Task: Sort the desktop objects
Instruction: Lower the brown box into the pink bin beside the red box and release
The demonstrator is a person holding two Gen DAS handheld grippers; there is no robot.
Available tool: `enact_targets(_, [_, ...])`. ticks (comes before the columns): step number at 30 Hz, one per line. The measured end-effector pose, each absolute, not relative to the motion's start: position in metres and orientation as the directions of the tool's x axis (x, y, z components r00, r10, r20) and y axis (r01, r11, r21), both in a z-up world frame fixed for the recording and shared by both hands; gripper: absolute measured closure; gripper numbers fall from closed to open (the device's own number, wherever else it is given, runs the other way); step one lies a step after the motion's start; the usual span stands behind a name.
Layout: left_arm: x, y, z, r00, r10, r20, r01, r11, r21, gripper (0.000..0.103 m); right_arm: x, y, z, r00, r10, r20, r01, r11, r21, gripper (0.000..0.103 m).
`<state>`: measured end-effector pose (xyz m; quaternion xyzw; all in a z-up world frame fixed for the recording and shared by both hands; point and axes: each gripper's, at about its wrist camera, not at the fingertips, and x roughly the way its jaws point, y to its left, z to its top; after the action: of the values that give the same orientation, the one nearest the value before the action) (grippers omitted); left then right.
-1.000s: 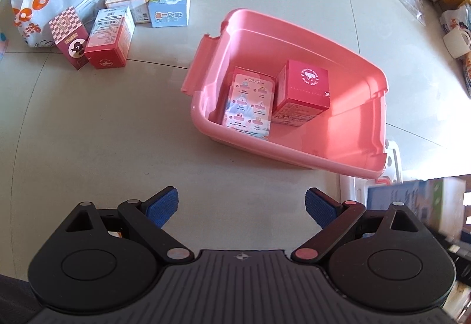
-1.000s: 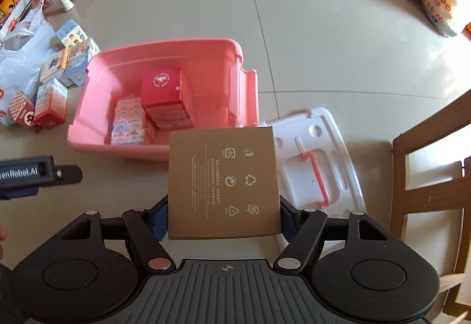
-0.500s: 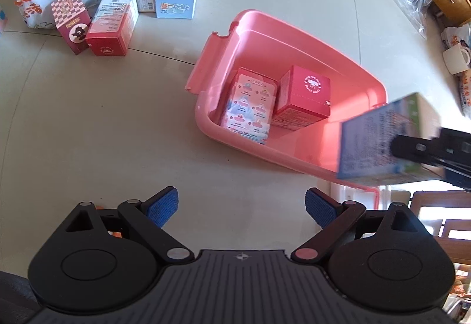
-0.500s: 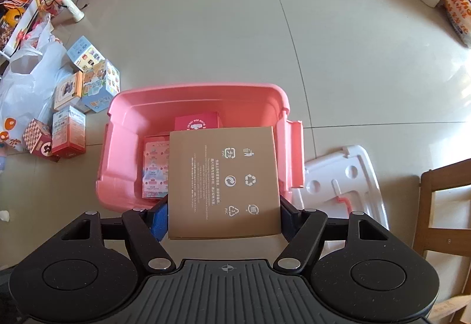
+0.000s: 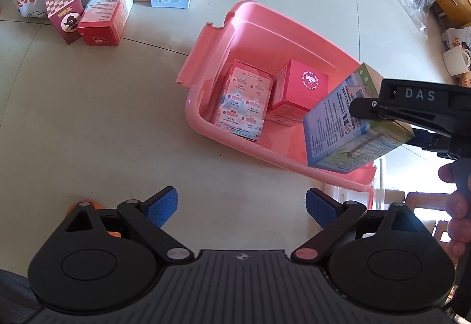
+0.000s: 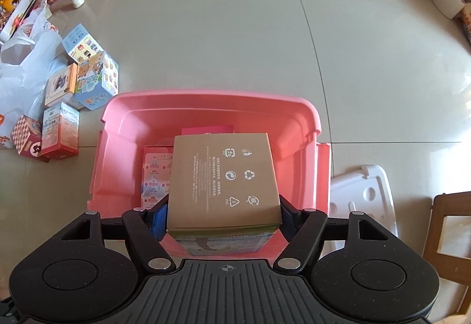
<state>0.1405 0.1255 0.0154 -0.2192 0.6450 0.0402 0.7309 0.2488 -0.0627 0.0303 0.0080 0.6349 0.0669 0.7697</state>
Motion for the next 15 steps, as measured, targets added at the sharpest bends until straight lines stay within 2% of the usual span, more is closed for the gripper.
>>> enact_targets(15, [0.143,0.118,0.007,0.129,-0.217,-0.968,-0.347,0.904,-0.249,0.007,0.238,-0.061,-0.037,0.138,0.09,-0.986,-0.065,0.995,0.082,0.037])
